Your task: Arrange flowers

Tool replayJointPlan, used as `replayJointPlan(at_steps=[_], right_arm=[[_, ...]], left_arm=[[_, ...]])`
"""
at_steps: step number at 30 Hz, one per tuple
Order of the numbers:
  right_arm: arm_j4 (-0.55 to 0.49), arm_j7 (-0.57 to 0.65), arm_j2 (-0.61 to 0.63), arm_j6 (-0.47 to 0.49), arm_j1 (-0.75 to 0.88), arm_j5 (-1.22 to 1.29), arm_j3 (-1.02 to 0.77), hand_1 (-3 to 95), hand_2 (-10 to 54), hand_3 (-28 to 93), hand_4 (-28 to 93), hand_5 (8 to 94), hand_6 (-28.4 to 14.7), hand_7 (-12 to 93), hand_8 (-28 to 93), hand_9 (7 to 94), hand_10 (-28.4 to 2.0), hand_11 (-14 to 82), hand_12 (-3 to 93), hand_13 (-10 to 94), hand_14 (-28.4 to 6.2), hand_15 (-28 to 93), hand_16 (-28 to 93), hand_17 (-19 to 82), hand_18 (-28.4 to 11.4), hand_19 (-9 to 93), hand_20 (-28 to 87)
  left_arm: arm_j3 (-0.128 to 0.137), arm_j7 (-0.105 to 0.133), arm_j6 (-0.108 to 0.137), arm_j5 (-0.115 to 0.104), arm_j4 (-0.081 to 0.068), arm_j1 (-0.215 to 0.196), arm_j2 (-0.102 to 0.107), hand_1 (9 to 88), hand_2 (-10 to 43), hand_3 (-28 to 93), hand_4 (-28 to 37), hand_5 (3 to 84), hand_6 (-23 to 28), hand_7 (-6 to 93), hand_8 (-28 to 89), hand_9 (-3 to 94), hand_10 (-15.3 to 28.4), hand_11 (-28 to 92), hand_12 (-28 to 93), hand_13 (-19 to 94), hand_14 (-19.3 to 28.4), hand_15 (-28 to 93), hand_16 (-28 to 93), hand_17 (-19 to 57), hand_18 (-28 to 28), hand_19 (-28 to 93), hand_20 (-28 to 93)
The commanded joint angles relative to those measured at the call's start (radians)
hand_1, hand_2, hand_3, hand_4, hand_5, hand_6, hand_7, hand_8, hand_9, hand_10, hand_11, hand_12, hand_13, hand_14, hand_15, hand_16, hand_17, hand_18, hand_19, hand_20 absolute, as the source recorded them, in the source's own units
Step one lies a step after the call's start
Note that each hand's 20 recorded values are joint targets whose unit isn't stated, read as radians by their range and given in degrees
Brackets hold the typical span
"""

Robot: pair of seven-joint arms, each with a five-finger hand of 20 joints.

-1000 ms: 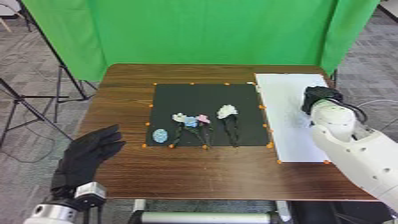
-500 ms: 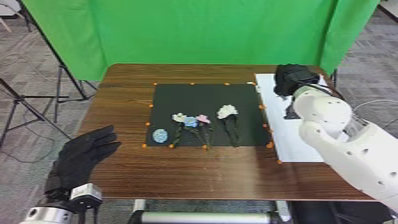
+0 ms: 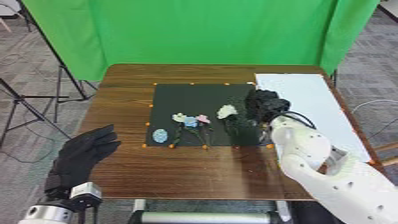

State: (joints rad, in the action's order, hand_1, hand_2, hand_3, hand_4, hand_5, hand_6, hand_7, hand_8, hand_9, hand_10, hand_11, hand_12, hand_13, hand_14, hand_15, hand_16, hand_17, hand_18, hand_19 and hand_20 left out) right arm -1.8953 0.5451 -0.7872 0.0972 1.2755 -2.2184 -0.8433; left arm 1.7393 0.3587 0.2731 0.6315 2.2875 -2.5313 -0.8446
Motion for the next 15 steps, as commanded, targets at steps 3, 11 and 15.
replayJointPlan(at_steps=[3, 11, 15], right_arm=[[0.002, 0.021, -0.034, -0.040, 0.031, -0.022, 0.025, 55.7, -9.5, 77, -28, 72.4, 1.3, 46, 3, 90.0, -5.4, 17.5, 39.4, 76, -3.8, 73, 28, 28, -25.0, 84, 37], [0.016, 0.032, -0.054, -0.047, 0.056, -0.018, 0.011, 55.5, -9.5, 77, -28, 71.4, 1.0, 47, 3, 88.9, -5.7, 17.2, 38.8, 75, -3.8, 72, 29, 27, -25.1, 84, 37], [0.006, 0.054, -0.064, -0.044, 0.056, -0.010, 0.020, 55.2, -9.5, 77, -28, 69.8, 0.3, 46, 2, 87.3, -6.3, 16.2, 37.9, 74, -3.8, 71, 30, 26, -25.2, 84, 36]], left_arm=[[-0.005, -0.006, -0.005, -0.003, 0.000, 0.002, 0.002, 28.0, 5.1, 79, -16.3, 45.4, 13.7, 17.2, -10, 38.1, 22.0, 34, 9, 27, 28.4, 65, -15, -9.0, 23.0, 61, 12], [-0.009, 0.002, 0.002, -0.010, -0.002, 0.002, 0.014, 27.9, 5.0, 80, -16.2, 45.4, 13.7, 17.1, -10, 38.1, 22.0, 34, 9, 27, 28.4, 65, -15, -9.0, 23.0, 61, 12], [-0.006, -0.009, -0.006, -0.003, -0.003, 0.007, 0.003, 28.0, 5.1, 79, -16.3, 45.3, 13.7, 17.1, -9, 38.2, 22.0, 34, 9, 27, 28.4, 65, -15, -9.0, 22.9, 61, 12]])
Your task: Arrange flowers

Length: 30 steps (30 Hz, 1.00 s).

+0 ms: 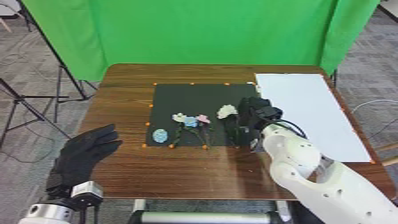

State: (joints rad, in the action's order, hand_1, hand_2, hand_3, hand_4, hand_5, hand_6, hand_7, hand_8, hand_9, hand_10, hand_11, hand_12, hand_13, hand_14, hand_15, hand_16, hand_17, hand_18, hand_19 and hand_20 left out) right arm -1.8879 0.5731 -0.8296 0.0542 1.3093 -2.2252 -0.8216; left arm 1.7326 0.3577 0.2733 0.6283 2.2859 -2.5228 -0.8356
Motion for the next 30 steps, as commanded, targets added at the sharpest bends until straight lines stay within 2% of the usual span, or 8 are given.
replayJointPlan(at_steps=[1, 10, 13, 16, 20, 22, 28, 30], right_arm=[[-0.002, 0.025, -0.023, 0.003, 0.026, -0.006, -0.003, 54.9, -9.5, 77, -28, 69.1, -0.1, 46, 2, 86.7, -6.5, 16.2, 37.9, 73, -3.6, 71, 31, 25, -25.3, 84, 36], [-0.022, 0.044, -0.021, 0.024, 0.058, 0.006, -0.024, 51.8, -9.5, 78, -28, 64.2, -2.5, 45, 1, 80.9, -8.4, 16.2, 36.1, 67, -4.3, 70, 32, 22, -25.5, 83, 35], [-0.037, 0.043, -0.018, 0.036, 0.074, 0.009, -0.038, 50.9, -9.5, 78, -28, 62.6, -3.4, 45, 1, 78.0, -9.1, 17.4, 35.5, 64, -5.8, 72, 31, 21, -25.7, 83, 35], [-0.051, 0.041, 0.002, 0.002, 0.096, -0.005, -0.039, 50.4, -9.5, 78, -28, 61.9, -3.9, 45, 1, 76.9, -9.4, 18.0, 35.1, 63, -6.9, 73, 31, 20, -25.8, 82, 35], [-0.062, 0.051, 0.005, 0.024, 0.111, 0.004, -0.052, 49.6, -9.5, 79, -28, 61.0, -4.4, 45, 1, 74.1, -10.0, 19.8, 34.2, 60, -8.0, 74, 30, 19, -26.2, 82, 35], [-0.063, 0.056, 0.007, 0.023, 0.113, 0.005, -0.053, 48.7, -9.5, 80, -28, 60.1, -4.6, 44, 1, 71.6, -10.8, 23.4, 31.3, 59, -8.4, 75, 29, 18, -26.3, 82, 35], [-0.079, 0.058, 0.011, 0.024, 0.131, 0.011, -0.069, 45.2, -9.5, 84, -28, 59.0, -5.6, 39, 0, 64.1, -15.0, 34.5, 22.2, 56, -11.1, 77, 27, 16, -27.0, 81, 37], [-0.076, 0.055, 0.003, 0.030, 0.124, 0.019, -0.071, 44.4, -9.5, 85, -28, 58.7, -5.8, 38, -1, 62.4, -16.3, 36.6, 20.4, 55, -11.8, 77, 26, 16, -27.2, 80, 37]], left_arm=[[0.001, -0.013, -0.011, 0.005, -0.002, -0.001, -0.011, 28.0, 5.1, 79, -16.3, 45.4, 13.7, 17.1, -10, 38.5, 22.3, 35, 9, 28, 28.4, 65, -15, -9.0, 22.9, 61, 12], [-0.005, -0.001, -0.002, -0.008, -0.005, 0.001, 0.013, 28.0, 5.1, 79, -16.1, 45.4, 13.8, 17.0, -9, 38.9, 22.3, 35, 9, 29, 28.4, 67, -15, -8.9, 22.9, 61, 12], [0.000, -0.012, -0.010, 0.000, -0.004, -0.001, 0.001, 28.0, 5.1, 79, -16.2, 45.5, 13.8, 17.0, -9, 38.8, 22.3, 35, 9, 29, 28.4, 67, -16, -8.9, 22.9, 61, 12], [-0.003, -0.007, -0.004, -0.005, -0.004, -0.006, 0.010, 27.9, 5.1, 79, -16.1, 45.5, 13.8, 17.0, -9, 38.8, 22.3, 35, 9, 29, 28.4, 67, -16, -8.9, 23.0, 61, 12], [0.001, -0.027, -0.016, 0.008, -0.004, 0.000, -0.007, 27.9, 5.0, 79, -16.0, 45.5, 13.8, 17.0, -9, 38.8, 22.3, 35, 9, 29, 28.4, 67, -16, -8.9, 23.0, 61, 12], [0.000, -0.024, -0.018, 0.005, -0.005, 0.000, -0.001, 27.9, 5.0, 79, -16.0, 45.5, 13.8, 17.0, -9, 38.7, 22.3, 35, 9, 29, 28.4, 67, -16, -8.9, 23.0, 61, 12], [0.002, -0.040, -0.025, 0.017, -0.005, 0.005, -0.015, 28.1, 5.0, 79, -16.1, 45.5, 13.7, 17.1, -9, 38.7, 22.3, 35, 9, 29, 28.4, 67, -16, -8.9, 23.0, 61, 12], [0.000, -0.033, -0.021, 0.014, -0.004, 0.001, -0.012, 28.1, 4.9, 79, -16.0, 45.5, 13.8, 17.2, -9, 38.7, 22.3, 35, 9, 29, 28.4, 67, -16, -8.9, 23.0, 61, 12]])
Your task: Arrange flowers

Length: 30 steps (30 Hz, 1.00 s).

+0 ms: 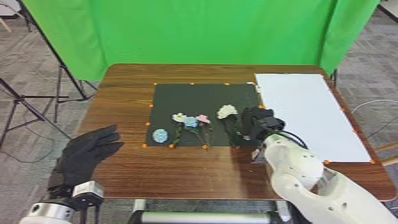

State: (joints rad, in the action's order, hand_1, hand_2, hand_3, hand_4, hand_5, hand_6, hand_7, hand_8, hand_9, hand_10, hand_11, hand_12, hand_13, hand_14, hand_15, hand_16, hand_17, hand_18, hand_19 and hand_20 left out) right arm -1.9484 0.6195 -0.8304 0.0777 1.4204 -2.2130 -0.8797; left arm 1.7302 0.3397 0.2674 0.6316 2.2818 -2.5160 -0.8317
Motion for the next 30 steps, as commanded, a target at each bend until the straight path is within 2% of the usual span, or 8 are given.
replayJointPlan(at_steps=[1, 4, 7, 15, 19, 27, 28, 30], right_arm=[[-0.015, 0.004, 0.003, 0.009, 0.013, 0.005, -0.015, 44.0, -9.5, 85, -28, 58.4, -5.8, 38, -2, 61.7, -16.8, 37.5, 19.6, 55, -12.2, 78, 26, 16, -27.4, 80, 38], [-0.020, 0.003, 0.006, 0.006, 0.015, 0.019, -0.020, 42.4, -9.5, 86, -28, 57.5, -6.1, 38, -15, 58.7, -18.2, 38.3, 17.6, 53, -13.7, 79, 24, 15, -27.7, 80, 38], [-0.020, -0.001, 0.000, -0.002, 0.011, 0.028, -0.024, 40.6, -9.5, 88, -28, 56.1, -7.1, 38, -17, 55.9, -19.6, 37.9, 17.3, 51, -15.4, 80, 21, 14, -28.2, 80, 39], [-0.015, 0.008, -0.019, -0.036, -0.011, 0.033, -0.012, 38.9, -9.5, 88, -28, 54.7, -8.5, 36, -16, 53.1, -21.0, 37.7, 17.1, 48, -16.9, 82, 19, 14, -28.3, 80, 40], [-0.009, 0.016, -0.027, -0.043, -0.026, 0.034, -0.007, 38.0, -9.5, 88, -28, 54.7, -8.8, 36, -16, 52.8, -21.2, 37.7, 17.1, 48, -17.0, 82, 18, 14, -28.4, 80, 40], [-0.040, 0.025, -0.003, -0.099, -0.009, 0.068, -0.083, 36.6, -9.5, 87, -28, 54.7, -8.9, 35, -15, 52.7, -21.5, 37.7, 16.9, 47, -17.3, 83, 17, 14, -28.4, 79, 40], [-0.044, 0.026, -0.002, -0.101, -0.005, 0.073, -0.101, 35.6, -9.5, 87, -28, 54.7, -9.0, 35, -15, 52.7, -21.5, 37.6, 16.9, 47, -17.4, 83, 17, 14, -28.4, 79, 40], [-0.055, 0.014, 0.002, -0.119, 0.009, 0.099, -0.141, 34.0, -8.9, 87, -28, 54.9, -9.1, 35, -15, 52.8, -21.6, 37.5, 16.9, 47, -17.7, 82, 17, 14, -28.4, 79, 40]], left_arm=[[0.000, -0.008, -0.009, 0.005, 0.000, -0.009, -0.010, 28.1, 4.9, 79, -16.0, 45.5, 13.7, 17.2, -9, 38.7, 22.3, 35, 9, 29, 28.4, 67, -16, -8.9, 23.0, 61, 12], [-0.006, 0.005, -0.001, -0.001, 0.001, -0.011, -0.003, 28.1, 4.9, 79, -16.0, 45.5, 13.7, 17.2, -10, 38.7, 22.3, 35, 9, 29, 28.4, 67, -16, -8.9, 23.0, 61, 12], [-0.010, 0.014, 0.006, -0.009, 0.001, -0.014, 0.004, 28.1, 5.0, 79, -16.0, 45.5, 13.7, 17.2, -10, 38.7, 22.2, 35, 9, 29, 28.4, 66, -16, -9.0, 23.0, 61, 12], [-0.009, -0.002, -0.004, 0.007, 0.002, -0.010, -0.024, 28.2, 5.0, 79, -15.9, 45.5, 13.7, 17.2, -10, 38.7, 22.2, 35, 9, 29, 28.4, 66, -16, -8.9, 23.0, 61, 12], [-0.008, 0.003, 0.002, 0.005, 0.005, -0.017, -0.025, 28.3, 5.0, 79, -16.0, 45.5, 13.8, 17.1, -10, 38.7, 22.3, 35, 9, 29, 28.4, 67, -16, -8.9, 23.0, 61, 12], [-0.010, 0.002, -0.001, 0.012, 0.005, -0.022, -0.049, 28.2, 5.1, 79, -16.0, 45.5, 13.8, 17.0, -10, 38.7, 22.3, 35, 9, 29, 28.4, 67, -16, -8.9, 23.0, 61, 12], [-0.014, 0.016, 0.007, 0.003, 0.005, -0.026, -0.036, 28.1, 5.0, 79, -16.0, 45.5, 13.8, 17.1, -9, 38.7, 22.3, 35, 9, 29, 28.4, 67, -16, -8.9, 23.0, 61, 12], [-0.015, 0.032, 0.015, -0.003, 0.005, -0.031, -0.029, 28.1, 5.0, 79, -15.9, 45.5, 13.8, 17.0, -9, 38.7, 22.3, 35, 9, 29, 28.4, 67, -16, -9.0, 23.0, 61, 12]])
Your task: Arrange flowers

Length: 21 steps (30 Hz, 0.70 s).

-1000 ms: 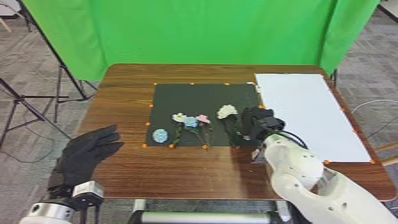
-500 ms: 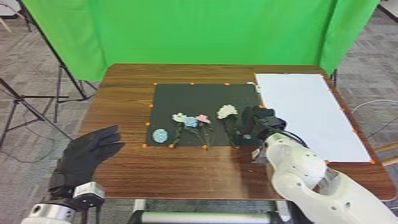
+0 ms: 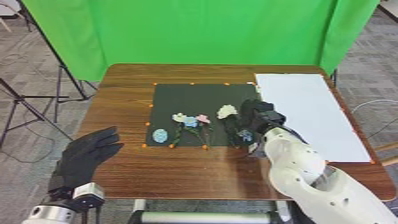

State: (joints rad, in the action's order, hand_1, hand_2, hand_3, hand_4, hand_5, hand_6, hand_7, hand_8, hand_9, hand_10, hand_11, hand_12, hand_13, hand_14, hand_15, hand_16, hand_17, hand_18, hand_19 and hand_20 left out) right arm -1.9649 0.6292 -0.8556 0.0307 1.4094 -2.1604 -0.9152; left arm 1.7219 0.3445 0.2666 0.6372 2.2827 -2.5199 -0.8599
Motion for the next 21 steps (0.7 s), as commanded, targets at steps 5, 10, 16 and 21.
replayJointPlan(at_steps=[5, 10, 16, 21], right_arm=[[-0.086, -0.051, 0.006, -0.059, 0.106, 0.175, -0.258, 29.1, -3.5, 88, -28, 55.0, -7.4, 30, -17, 54.6, -19.1, 28.2, 15.7, 43, -19.0, 70, 12, 9, -27.2, 70, 31], [-0.116, -0.129, -0.029, -0.014, 0.205, 0.324, -0.402, 25.6, 0.2, 88, -27, 54.2, -5.6, 27, -17, 54.2, -17.5, 20.5, 14.9, 41, -20.5, 55, 10, 6, -25.6, 64, 21], [-0.128, -0.183, -0.097, 0.005, 0.321, 0.508, -0.561, 23.5, 3.4, 88, -26, 50.4, -5.3, 24, -16, 49.6, -16.3, 15.9, 14.7, 37, -20.1, 45, 12, 4, -24.2, 61, 15], [-0.133, -0.193, -0.124, -0.027, 0.374, 0.610, -0.630, 23.2, 3.8, 89, -26, 48.9, -5.2, 23, -15, 48.9, -15.4, 15.1, 14.6, 36, -20.2, 43, 12, 3, -23.7, 59, 14]], left_arm=[[-0.012, 0.055, 0.044, -0.018, 0.004, -0.029, 0.013, 28.1, 5.0, 79, -16.0, 45.6, 13.8, 17.0, -10, 38.7, 22.4, 34, 9, 27, 28.3, 65, -16, -8.9, 23.0, 61, 12], [-0.037, 0.085, 0.070, -0.035, -0.007, -0.013, 0.031, 27.9, 4.6, 80, -16.0, 46.2, 13.6, 16.9, -10, 36.9, 21.5, 31, 8, 22, 25.9, 58, -15, -9.5, 22.8, 59, 11], [-0.080, 0.132, 0.095, -0.053, -0.022, 0.028, 0.059, 28.0, 4.4, 80, -16.3, 46.5, 13.1, 16.3, -10, 35.5, 20.4, 30, 8, 21, 25.6, 57, -14, -9.8, 22.4, 59, 10], [-0.107, 0.173, 0.129, -0.065, -0.028, 0.048, 0.078, 28.3, 4.3, 81, -16.2, 45.6, 11.9, 15.9, -10, 35.0, 19.8, 30, 8, 22, 25.8, 57, -14, -9.9, 22.4, 59, 9]])
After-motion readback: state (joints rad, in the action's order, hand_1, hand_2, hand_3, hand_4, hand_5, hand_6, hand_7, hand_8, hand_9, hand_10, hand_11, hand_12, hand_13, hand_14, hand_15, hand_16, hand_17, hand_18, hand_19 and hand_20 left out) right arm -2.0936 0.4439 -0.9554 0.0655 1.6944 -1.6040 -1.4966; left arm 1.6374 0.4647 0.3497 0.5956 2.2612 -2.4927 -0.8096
